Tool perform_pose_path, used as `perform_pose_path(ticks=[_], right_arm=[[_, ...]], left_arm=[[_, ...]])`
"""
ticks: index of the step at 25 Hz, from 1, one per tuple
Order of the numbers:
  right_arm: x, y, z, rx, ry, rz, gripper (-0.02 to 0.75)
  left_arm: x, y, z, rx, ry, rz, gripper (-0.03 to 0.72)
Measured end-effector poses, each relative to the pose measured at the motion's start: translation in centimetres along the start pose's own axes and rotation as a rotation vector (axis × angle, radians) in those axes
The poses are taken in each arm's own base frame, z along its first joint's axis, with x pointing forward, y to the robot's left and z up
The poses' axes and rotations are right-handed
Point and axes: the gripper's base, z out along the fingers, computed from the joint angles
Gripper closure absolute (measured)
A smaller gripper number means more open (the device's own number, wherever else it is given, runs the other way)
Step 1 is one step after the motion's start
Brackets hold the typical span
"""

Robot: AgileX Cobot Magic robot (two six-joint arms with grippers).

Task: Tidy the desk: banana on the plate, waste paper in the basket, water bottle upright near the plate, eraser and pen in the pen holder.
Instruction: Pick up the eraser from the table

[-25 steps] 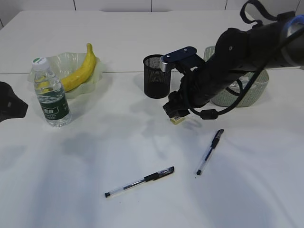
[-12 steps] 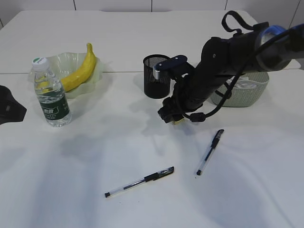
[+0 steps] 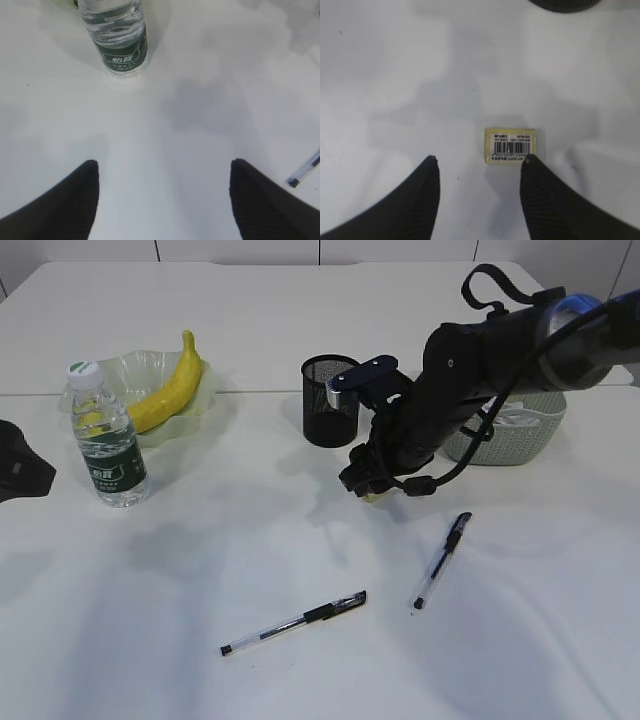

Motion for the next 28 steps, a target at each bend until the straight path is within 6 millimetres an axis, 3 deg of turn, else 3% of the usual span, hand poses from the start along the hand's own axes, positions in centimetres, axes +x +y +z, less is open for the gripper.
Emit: perform_pose_path(ticks=[8,18,28], right_arm=[[0.0,-0.2,0.3,0.021,0.006,0.006,0.352],[0.8,-0.3,3.0,0.016,0.063,0.022,0.346],[-1.0,-0.8,1.9,0.031,0.052,0.006,0.337]], left_arm=[[0.0,0.0,0.0,0.000,0.000,0.000,0.108],[0.1,0.0,0.0,-0.001,0.008,0.006,0.108],[0.2,0.0,0.0,-0.003,0.025,0.016,0.108]])
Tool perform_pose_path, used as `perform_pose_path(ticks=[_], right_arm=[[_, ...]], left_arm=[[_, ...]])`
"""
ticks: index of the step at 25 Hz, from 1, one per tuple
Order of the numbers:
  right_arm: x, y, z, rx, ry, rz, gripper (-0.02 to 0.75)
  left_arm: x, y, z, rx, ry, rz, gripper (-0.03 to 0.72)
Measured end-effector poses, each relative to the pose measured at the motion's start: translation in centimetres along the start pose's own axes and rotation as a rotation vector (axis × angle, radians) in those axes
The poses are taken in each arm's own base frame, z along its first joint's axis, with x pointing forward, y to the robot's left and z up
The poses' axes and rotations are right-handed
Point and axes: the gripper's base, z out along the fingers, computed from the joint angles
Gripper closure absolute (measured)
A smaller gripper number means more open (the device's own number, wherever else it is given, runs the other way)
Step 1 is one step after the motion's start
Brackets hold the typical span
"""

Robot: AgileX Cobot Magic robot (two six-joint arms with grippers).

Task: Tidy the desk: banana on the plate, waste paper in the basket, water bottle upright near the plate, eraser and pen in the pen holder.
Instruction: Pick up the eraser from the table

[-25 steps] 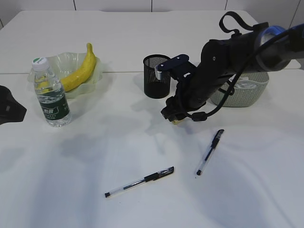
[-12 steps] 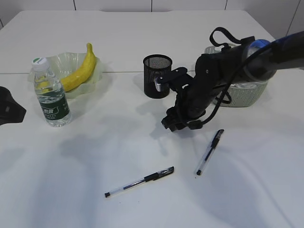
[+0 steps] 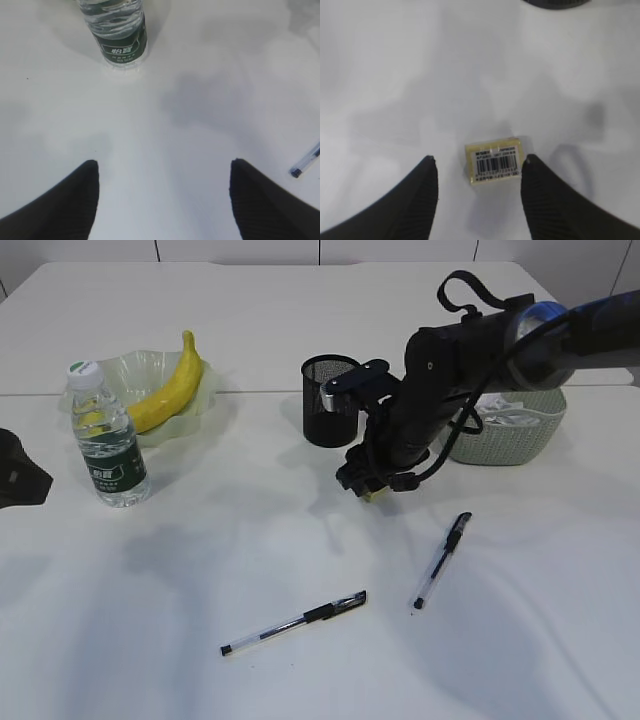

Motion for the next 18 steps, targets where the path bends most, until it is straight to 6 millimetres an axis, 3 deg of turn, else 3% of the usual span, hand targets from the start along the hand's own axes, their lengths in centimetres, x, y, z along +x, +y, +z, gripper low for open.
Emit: perform_pose_path(ticks=[8,18], right_arm=[[0.3,-0.3,0.7,0.029,0.027,-0.051,0.267],[0.5,-0.3,1.8,0.029,0.036,-0.129,0.256]], left_arm=[[0.0,0.0,0.0,0.000,0.000,0.002,0.108],[0.1,0.0,0.0,-0.001,0.010,0.002,0.109]])
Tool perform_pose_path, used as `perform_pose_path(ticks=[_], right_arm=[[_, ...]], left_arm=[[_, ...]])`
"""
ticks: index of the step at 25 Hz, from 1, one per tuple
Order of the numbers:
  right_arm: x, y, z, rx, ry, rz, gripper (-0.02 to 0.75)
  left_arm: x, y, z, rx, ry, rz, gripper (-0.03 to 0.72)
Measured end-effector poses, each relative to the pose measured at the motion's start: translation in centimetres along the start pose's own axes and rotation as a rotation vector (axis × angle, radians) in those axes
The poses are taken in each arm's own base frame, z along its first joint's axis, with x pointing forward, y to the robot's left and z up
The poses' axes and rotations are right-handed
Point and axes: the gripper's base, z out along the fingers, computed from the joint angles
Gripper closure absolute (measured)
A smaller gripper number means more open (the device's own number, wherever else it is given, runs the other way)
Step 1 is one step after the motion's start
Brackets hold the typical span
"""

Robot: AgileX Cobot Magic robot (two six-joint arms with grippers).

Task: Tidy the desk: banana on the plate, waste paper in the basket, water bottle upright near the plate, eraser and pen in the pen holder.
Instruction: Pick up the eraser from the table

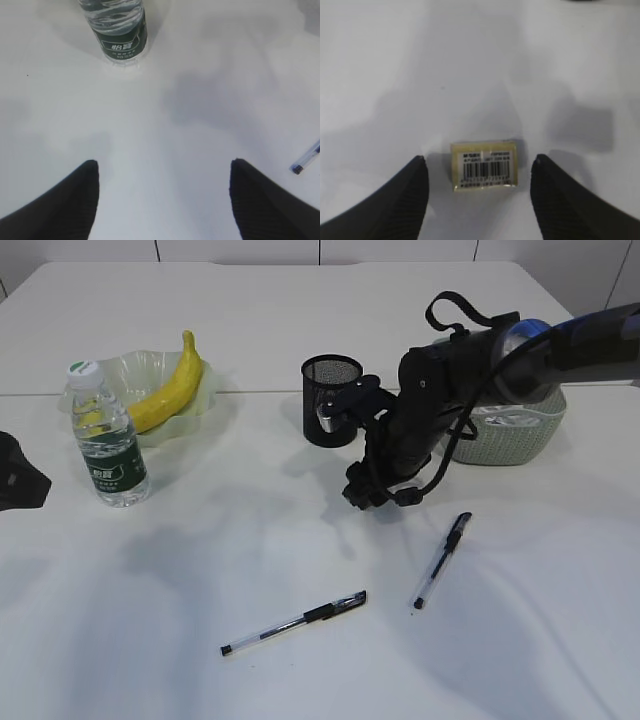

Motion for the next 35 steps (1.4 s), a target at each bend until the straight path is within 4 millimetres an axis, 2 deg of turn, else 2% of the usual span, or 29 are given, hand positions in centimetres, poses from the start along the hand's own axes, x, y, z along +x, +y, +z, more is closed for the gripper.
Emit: perform_pose_path(ticks=[14,28,35], right_arm=[[-0.29,0.23,0.68,-0.025,-0.031,0.048,0.259],[-0.24,0.35,0.69,-0.039,-0.025,0.063,0.418],[-0.21,0.36,0.69,-0.040,-0.023,0.063,0.449]], left_arm=[[0.08,0.03,0.00,-0.003,0.008,0.003,0.128],[0.10,0.03,0.00,-0.003,0.010,0.003,0.139],[0.11,0.03,0.00,-0.003,0.012,0.003,0.148]])
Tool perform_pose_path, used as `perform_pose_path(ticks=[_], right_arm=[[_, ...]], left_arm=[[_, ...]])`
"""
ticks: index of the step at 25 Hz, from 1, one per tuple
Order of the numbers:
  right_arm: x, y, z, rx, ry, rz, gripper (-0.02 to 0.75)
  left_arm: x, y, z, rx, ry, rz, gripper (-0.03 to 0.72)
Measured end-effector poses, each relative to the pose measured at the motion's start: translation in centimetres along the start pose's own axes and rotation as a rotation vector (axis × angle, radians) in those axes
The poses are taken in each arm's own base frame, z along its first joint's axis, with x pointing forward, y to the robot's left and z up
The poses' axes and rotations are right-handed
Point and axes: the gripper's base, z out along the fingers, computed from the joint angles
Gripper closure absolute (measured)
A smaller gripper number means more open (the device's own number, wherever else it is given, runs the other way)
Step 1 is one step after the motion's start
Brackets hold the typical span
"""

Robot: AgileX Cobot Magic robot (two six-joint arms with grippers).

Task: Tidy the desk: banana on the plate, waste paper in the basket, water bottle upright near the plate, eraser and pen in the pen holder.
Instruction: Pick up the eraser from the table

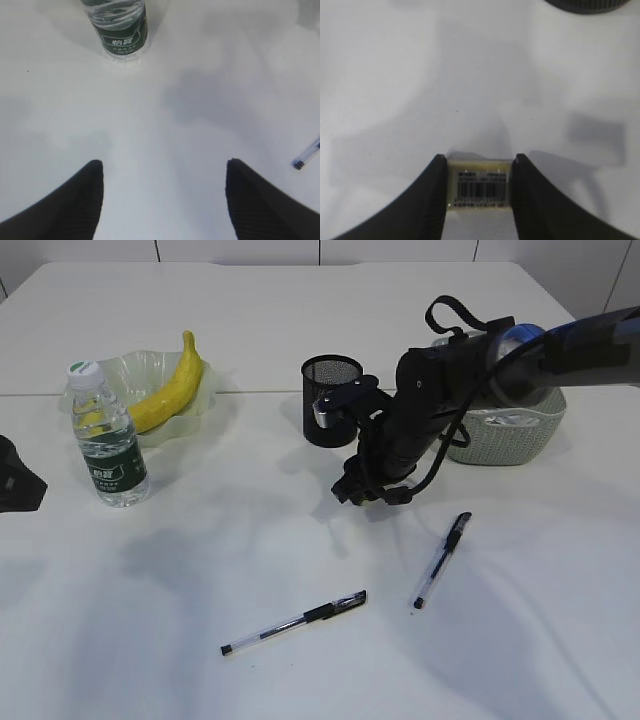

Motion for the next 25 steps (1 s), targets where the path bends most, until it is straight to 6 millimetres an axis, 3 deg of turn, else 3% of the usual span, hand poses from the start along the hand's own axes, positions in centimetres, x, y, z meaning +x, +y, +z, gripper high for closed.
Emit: perform_pose_path(ticks=[11,25], right_arm=[[0.1,0.1,-1.1,-0.013,0.040,-0.008,0.466],[-1.6,-0.2,-6.6,0.016,-0.049,-0.016,0.468]], left_arm=[[0.1,0.0,0.0,-0.001,0.006,0.000,0.160],[0.2,0.0,0.0,-0.002,0.019,0.000,0.174]])
